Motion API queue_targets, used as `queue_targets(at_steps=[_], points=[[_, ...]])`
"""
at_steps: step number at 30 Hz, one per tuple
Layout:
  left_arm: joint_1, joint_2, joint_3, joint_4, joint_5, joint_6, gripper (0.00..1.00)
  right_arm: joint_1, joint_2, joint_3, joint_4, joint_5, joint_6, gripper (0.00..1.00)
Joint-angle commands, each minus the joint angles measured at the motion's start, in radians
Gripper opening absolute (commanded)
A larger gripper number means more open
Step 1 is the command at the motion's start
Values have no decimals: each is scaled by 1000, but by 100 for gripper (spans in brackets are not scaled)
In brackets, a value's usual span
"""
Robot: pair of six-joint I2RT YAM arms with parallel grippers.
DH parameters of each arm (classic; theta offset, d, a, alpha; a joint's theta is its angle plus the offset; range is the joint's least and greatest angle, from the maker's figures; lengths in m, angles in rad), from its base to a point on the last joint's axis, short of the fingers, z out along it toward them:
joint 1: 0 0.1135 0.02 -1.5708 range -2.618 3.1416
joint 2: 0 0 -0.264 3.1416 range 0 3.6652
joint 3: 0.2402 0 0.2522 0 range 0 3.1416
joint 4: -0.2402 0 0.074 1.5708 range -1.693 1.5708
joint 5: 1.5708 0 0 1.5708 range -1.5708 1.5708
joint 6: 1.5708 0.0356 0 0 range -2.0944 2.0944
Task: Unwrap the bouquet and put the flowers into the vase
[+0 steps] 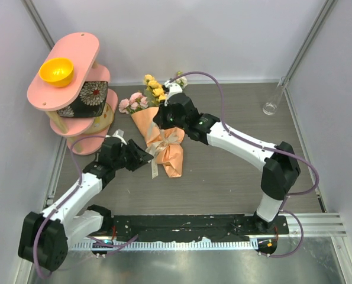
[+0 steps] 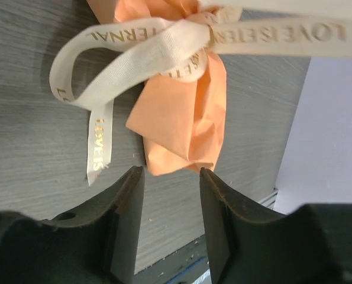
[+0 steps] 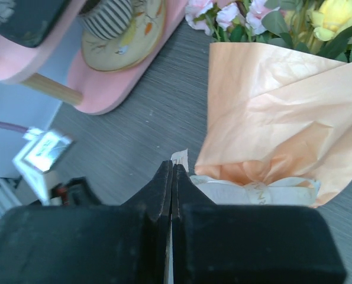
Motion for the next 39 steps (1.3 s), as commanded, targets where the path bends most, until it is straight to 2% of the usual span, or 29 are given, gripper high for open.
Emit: queue_targets(at_steps=[1, 4, 8, 15, 21, 29, 33, 37, 39], points=[[-2, 116, 14, 175, -60, -12, 43, -3, -75, -26, 83, -35, 80, 1], [-2, 226, 40, 186, -80, 0, 37, -6, -126, -51, 106, -43, 100, 1], [-2, 306, 50, 218, -77, -9, 35, -8, -202, -77, 120, -22, 94, 1], [-2, 331, 41, 226, -98, -4, 35, -21, -351, -88, 71, 84, 33, 1], [-2, 346, 27, 226, -106, 2, 35, -26, -471, -114, 11, 250, -43, 1], [6, 271, 26, 194, -115, 24, 36, -25, -581, -213, -46, 556, -174, 1], [7, 193, 35, 110, -118, 45, 36, -35, -607, -317, -64, 801, -245, 1], [7, 83, 34, 32, -144, 74, 43, -75, -626, -388, -67, 885, -273, 1], [7, 21, 32, -7, -141, 94, 53, -89, -637, -394, -67, 888, -271, 1]])
